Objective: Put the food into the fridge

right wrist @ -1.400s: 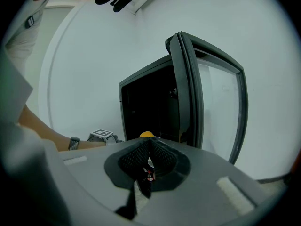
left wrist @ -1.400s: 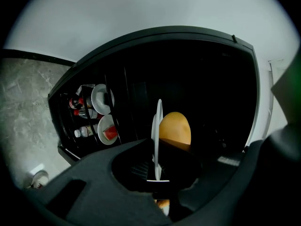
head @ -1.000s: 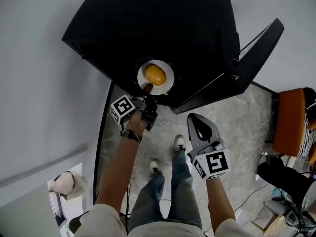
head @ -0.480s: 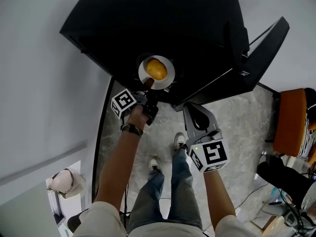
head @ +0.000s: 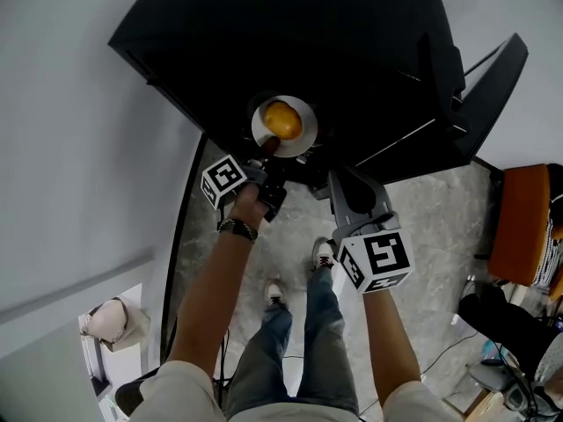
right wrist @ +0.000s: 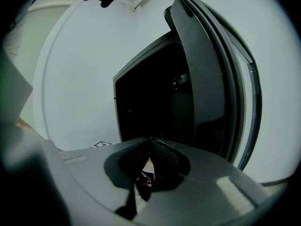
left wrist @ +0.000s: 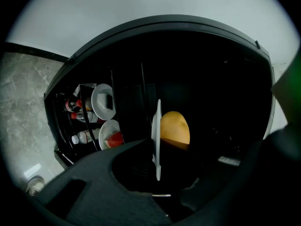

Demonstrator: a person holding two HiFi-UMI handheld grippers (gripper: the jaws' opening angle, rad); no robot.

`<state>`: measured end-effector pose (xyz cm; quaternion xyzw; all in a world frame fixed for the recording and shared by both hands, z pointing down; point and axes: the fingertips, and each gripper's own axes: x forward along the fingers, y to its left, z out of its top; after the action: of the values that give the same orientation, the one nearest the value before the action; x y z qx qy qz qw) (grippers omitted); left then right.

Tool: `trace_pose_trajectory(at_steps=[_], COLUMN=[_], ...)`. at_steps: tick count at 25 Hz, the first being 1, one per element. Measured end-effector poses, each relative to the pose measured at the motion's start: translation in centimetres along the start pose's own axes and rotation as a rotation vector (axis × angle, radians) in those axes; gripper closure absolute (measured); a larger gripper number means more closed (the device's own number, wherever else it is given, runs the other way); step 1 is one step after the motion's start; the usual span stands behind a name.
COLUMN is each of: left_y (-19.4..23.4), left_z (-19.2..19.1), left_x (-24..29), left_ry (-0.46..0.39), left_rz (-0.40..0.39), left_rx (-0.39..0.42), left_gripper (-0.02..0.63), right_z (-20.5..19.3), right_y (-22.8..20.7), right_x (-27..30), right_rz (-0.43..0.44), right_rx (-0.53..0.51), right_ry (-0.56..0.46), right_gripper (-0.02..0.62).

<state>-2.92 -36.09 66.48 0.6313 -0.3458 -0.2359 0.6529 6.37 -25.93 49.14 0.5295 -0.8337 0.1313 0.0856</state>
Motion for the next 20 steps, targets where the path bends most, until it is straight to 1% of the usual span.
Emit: trace_pose_trajectory(at_steps=[12, 20], left_y=[0.2, 0.2], left_z=[0.4, 0.7], left_x=[1.3, 2.1], left_ry=[-0.024, -0.042], left_rz=[-0.004, -0.023], left_rx=[-0.05, -0.062], left_gripper=[0.591, 0.586], right_z=[-1.2, -1.2], right_y=[0.1, -0.3], right_x=[0.4, 0.6], right_rz=[0.007, 0.006], right_rx=[0.0, -0.002], right_ry=[0.014, 0.014], right_gripper=[0.589, 0.59])
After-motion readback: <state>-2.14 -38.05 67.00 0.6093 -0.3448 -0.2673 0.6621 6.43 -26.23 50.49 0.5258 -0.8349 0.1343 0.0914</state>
